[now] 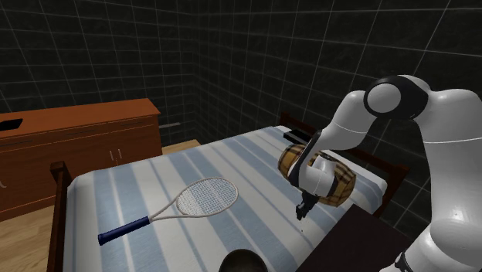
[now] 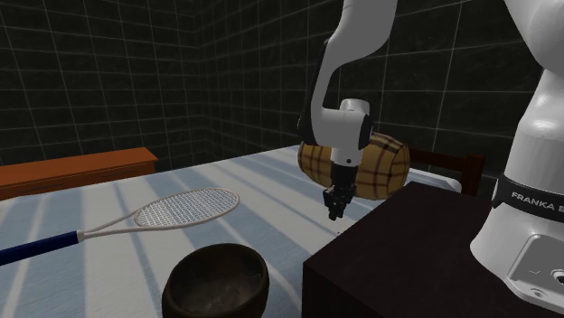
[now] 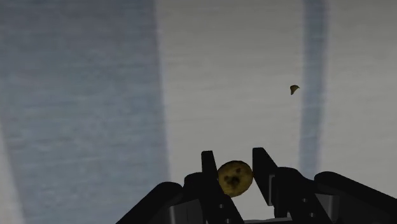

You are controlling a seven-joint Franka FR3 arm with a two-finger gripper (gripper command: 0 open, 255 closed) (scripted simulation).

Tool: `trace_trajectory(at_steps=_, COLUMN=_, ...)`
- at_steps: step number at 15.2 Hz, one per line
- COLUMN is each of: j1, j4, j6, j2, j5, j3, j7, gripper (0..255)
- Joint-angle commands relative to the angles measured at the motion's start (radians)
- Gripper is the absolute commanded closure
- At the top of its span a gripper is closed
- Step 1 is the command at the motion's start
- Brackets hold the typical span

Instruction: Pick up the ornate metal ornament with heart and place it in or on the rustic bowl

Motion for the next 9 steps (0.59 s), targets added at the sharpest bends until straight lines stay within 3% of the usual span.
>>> trace_trajectory(at_steps=1, j1=0.000, j4=0.000, j6=0.000, j2=0.000, j5=0.000, j3=0.000, j7=0.000, gripper=255)
trace_trajectory(at_steps=9, j1=0.101, j4=-0.070, j6=-0.081, j2=-0.129, j5=-0.088, j3=-0.107, j7=0.106, gripper=255)
